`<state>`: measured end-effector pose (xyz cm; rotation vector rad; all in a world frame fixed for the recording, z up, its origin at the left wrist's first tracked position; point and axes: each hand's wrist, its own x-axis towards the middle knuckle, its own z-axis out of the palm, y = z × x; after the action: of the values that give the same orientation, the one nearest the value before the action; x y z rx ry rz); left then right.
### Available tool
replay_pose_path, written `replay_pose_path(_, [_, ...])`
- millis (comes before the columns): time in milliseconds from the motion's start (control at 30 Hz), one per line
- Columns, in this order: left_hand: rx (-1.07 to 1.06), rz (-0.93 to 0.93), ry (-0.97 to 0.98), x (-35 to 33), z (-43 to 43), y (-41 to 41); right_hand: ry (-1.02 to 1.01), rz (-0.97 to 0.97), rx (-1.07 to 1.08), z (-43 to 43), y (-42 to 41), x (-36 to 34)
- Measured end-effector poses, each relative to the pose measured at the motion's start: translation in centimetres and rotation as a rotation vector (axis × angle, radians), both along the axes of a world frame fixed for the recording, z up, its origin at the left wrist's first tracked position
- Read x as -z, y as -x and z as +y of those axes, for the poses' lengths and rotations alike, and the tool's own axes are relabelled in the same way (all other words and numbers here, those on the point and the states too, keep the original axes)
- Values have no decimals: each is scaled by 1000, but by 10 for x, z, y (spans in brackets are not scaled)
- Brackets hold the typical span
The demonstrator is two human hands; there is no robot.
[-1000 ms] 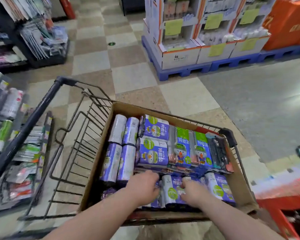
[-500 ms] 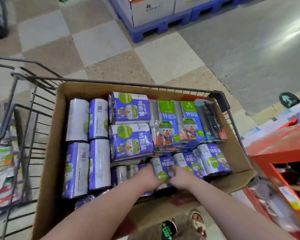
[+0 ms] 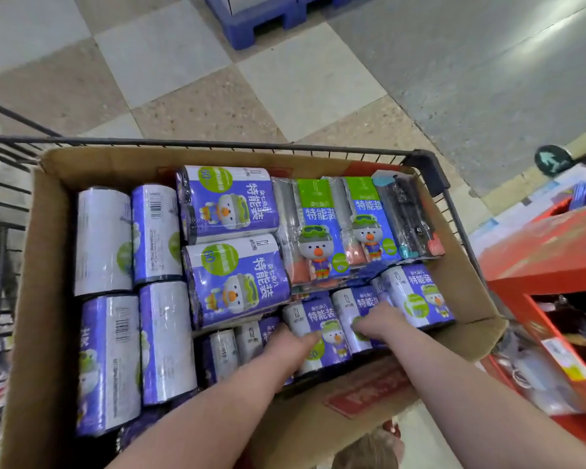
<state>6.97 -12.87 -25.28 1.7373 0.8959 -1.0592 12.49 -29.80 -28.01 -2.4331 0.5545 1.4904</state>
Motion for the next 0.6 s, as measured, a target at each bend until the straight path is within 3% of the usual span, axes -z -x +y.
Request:
replay_pose_path(167, [119, 50, -110, 8, 8, -2, -12, 49, 46, 3, -4, -11])
replay_pose_path(267, [144, 70, -132, 6, 12, -2, -44, -4, 254, -4, 0, -7])
replay_pose_path(367, [144, 66, -109, 7, 14, -2, -80, -11, 298, 0, 6, -16])
replay_pose_path(600, [-184, 132, 149, -16, 1, -4, -88, -200, 285, 1, 10, -54])
